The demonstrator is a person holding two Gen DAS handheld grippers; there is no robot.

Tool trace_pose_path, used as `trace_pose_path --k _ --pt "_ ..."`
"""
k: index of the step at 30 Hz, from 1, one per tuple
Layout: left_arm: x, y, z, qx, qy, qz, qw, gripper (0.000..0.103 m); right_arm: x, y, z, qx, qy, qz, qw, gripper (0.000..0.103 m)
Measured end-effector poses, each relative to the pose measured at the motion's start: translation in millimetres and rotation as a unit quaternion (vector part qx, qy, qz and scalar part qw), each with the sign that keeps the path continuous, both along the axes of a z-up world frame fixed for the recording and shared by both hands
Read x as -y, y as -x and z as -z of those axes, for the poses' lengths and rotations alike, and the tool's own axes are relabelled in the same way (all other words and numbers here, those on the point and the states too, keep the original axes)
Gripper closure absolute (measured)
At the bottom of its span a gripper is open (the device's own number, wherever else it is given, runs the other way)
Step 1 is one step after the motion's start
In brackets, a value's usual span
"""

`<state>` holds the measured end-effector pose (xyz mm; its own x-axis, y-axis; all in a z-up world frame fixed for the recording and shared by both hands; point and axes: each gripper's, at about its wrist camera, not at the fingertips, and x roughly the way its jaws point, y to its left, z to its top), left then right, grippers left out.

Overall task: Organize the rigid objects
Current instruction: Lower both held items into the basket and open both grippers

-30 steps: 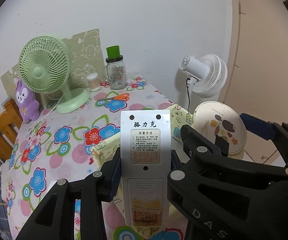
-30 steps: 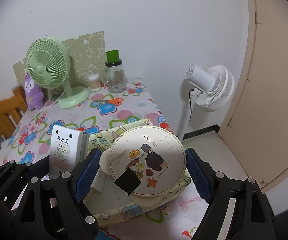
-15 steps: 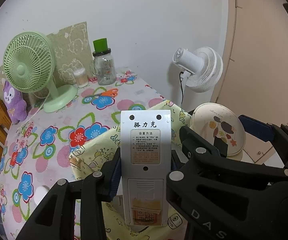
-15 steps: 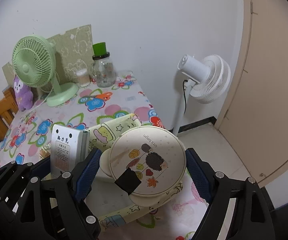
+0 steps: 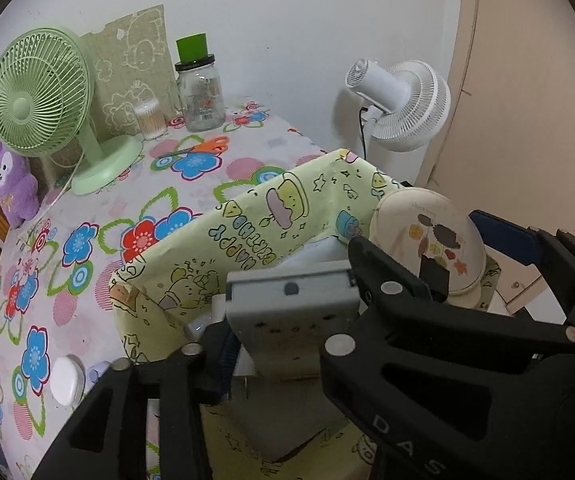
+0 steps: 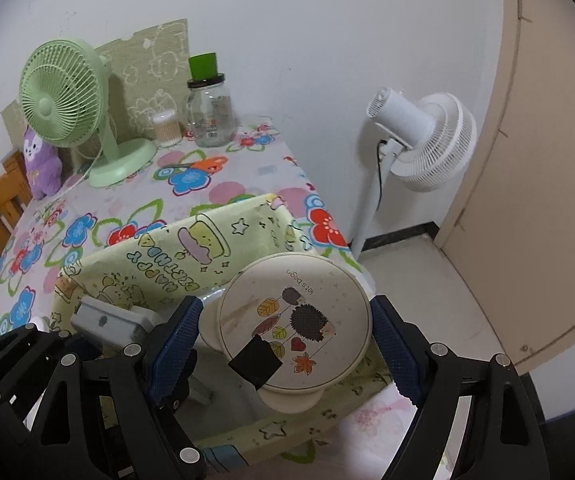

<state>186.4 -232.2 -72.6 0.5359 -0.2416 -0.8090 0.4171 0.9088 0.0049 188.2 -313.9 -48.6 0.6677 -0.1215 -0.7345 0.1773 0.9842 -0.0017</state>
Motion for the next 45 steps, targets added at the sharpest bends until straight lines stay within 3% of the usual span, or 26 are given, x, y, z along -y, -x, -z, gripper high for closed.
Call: trace_pose_path --k 2,12,25,45 --pt "-2.5 -1.7 2.1 -0.005 -0.001 -0.003 1.0 0.037 -1.9 -1.4 0.8 0.003 0.004 0.0 1.0 0.017" --pt "-7.5 -2.2 3.9 -0.012 -0.006 -0.004 0.9999 0.017 -7.9 -2.2 1.5 0.013 0.01 -0.008 1.0 0.016" --pt "-13.3 15.9 -0.3 0.007 -0.02 -0.001 0.9998 0.017 -14.1 12.3 6.3 -0.001 -0.039 -0.019 0.999 0.009" --pt "-25.3 44.4 -8.6 0.038 -0.019 0.013 0.999 0.017 -26.5 42.6 1.1 0.013 -0.045 -0.014 0.999 0.009"
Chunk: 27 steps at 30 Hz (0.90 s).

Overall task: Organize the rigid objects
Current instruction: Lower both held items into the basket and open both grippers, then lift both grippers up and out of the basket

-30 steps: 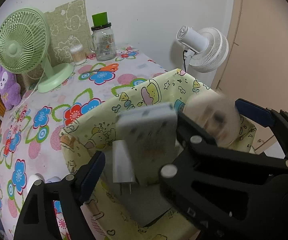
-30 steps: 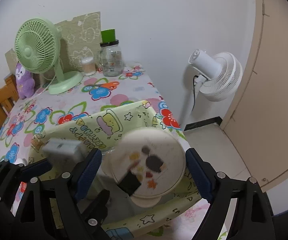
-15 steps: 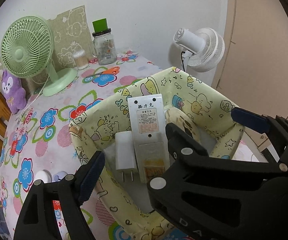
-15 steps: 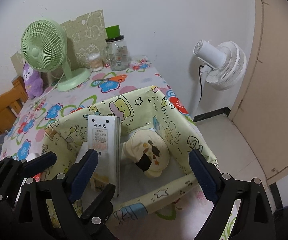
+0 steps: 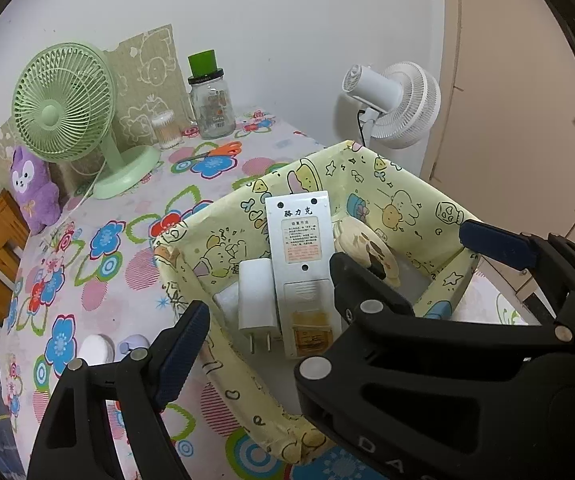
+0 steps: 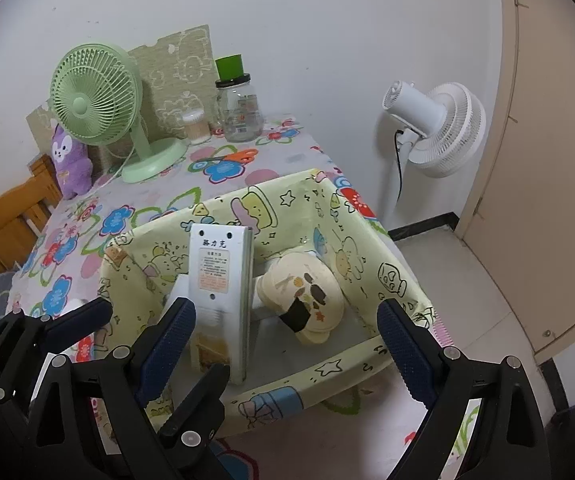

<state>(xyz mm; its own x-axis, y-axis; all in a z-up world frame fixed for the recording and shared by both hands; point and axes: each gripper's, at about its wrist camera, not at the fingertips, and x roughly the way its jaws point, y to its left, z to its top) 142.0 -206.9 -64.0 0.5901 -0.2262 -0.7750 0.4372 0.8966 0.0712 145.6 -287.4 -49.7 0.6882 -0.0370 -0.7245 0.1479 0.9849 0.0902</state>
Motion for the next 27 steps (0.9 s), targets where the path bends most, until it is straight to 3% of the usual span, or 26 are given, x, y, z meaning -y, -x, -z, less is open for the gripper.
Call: trace_pose_path --k 6,27 --pt "-12.0 4.7 1.5 0.009 -0.015 -0.01 0.9998 0.016 -12.3 5.8 -1.8 0.001 0.009 -0.001 1.0 0.009" --pt "-84.2 41.8 -15.1 0.026 0.023 -0.046 0.9984 0.015 -83.1 40.8 -19.1 0.037 0.028 -0.03 0.998 0.009"
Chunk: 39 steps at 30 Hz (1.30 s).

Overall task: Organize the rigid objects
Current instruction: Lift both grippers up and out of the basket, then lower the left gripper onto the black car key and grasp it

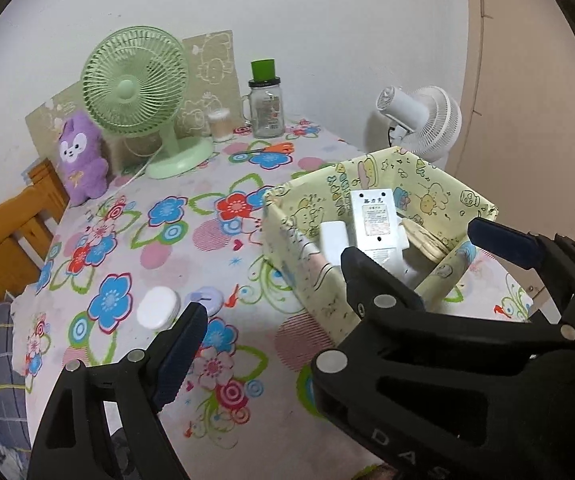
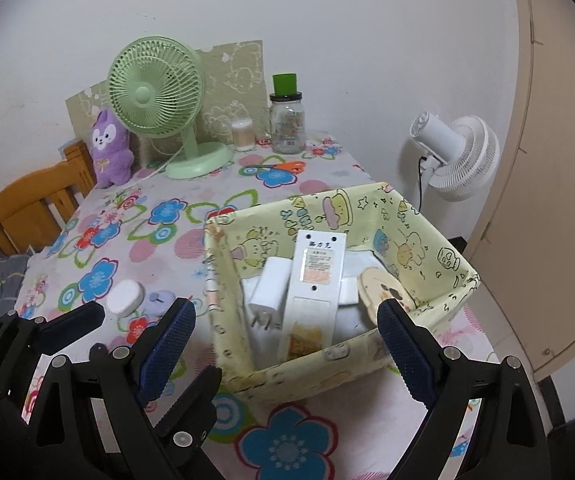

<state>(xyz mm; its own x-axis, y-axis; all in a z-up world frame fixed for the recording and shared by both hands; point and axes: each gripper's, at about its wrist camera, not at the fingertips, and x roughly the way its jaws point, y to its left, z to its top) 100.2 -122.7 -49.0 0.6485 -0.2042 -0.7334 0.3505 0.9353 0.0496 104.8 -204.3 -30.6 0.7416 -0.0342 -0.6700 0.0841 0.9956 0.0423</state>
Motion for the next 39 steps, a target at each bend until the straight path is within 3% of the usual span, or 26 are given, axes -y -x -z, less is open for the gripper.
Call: trace_pose_path --k 20,39 --pt "-53.9 30.2 -3.5 0.017 0.01 -0.034 0.9992 0.015 -53.1 26.3 -5.9 0.019 0.016 -0.029 0.999 0.007" --pt "-96.7 34.4 12.5 0.031 0.01 -0.053 0.9981 0.015 -98.8 30.4 8.1 0.04 0.03 -0.055 0.997 0.007"
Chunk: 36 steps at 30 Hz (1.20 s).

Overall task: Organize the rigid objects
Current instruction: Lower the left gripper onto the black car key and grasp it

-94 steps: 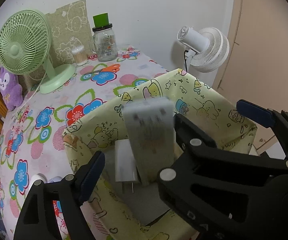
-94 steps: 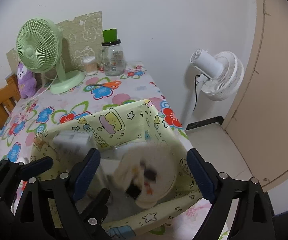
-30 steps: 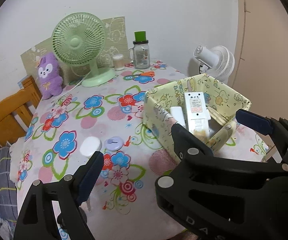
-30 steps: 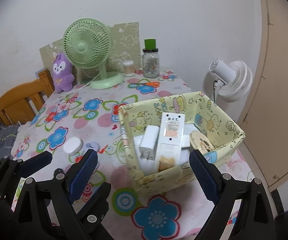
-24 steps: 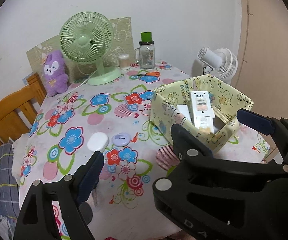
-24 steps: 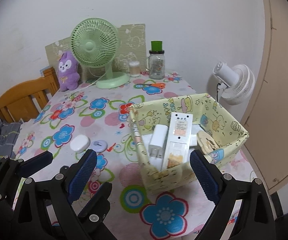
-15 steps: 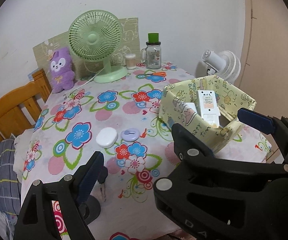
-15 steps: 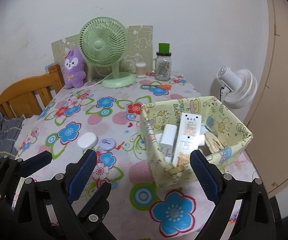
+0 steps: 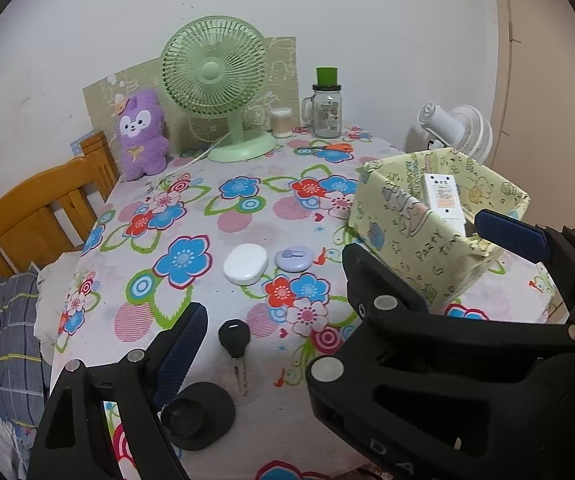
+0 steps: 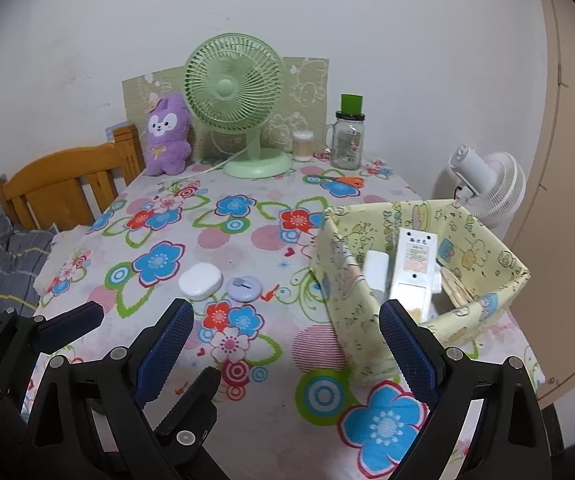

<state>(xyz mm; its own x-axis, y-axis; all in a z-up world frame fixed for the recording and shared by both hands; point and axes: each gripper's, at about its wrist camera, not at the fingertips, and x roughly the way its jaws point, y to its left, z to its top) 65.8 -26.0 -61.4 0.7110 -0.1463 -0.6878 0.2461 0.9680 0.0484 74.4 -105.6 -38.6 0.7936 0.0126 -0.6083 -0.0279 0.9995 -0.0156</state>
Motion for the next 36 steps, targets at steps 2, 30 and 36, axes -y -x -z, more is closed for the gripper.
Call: trace_pose_path --k 2,30,36 --pt "-4.0 -1.4 2.8 -0.001 0.0 -0.004 1.0 0.015 -4.1 -1.7 2.4 -0.001 0.002 -0.003 1.0 0.007" --pt "-52.5 -43.8 56.2 -0.052 0.007 -0.071 0.9961 0.015 -34.6 -46.7 52.6 -0.023 0.006 -0.021 0.999 0.015" --pt "-51.2 -53.7 66.2 -0.072 0.009 -0.073 0.9947 0.021 -34.0 -56.6 62.6 -0.037 0.006 -0.02 0.999 0.016"
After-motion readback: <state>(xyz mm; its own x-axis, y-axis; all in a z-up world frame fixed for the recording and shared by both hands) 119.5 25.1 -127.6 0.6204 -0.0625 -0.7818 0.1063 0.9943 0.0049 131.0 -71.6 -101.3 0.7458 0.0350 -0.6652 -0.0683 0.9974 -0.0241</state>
